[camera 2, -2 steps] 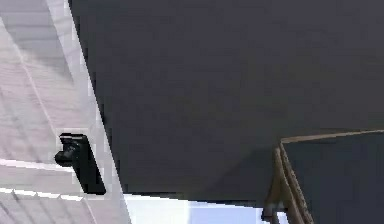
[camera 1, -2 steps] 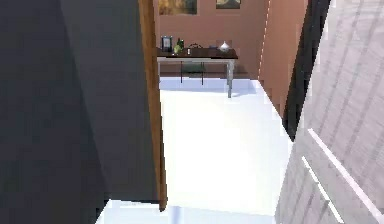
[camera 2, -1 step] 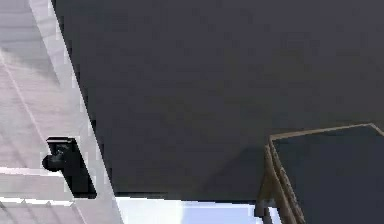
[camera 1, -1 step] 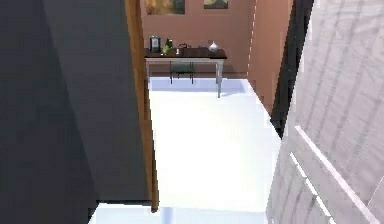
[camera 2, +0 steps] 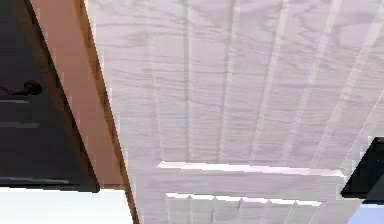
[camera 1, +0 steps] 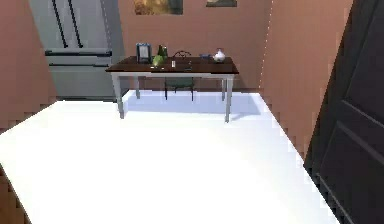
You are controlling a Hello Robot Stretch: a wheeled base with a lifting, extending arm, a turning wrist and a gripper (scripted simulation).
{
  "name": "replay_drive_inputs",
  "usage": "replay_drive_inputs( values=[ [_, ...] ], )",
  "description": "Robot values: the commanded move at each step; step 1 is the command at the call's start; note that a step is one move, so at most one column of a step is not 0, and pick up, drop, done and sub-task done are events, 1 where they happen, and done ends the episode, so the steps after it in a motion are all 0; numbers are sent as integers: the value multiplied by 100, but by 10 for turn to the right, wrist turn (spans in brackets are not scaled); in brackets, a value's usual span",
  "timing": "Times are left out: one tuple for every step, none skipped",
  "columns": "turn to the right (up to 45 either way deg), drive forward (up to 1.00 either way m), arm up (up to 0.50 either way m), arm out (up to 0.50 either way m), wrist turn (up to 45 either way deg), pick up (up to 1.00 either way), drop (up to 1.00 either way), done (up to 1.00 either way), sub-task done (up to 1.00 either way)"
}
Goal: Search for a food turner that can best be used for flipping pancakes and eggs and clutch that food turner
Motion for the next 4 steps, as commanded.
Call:
replay_drive_inputs(
  values=[
    [30,0,0,0,0,0,0,0,0],
    [0,40,0,0,0,0,0,0,0],
    [60,0,0,0,0,0,0,0,0],
    [0,30,0,0,0,0,0,0,0]
  ],
)
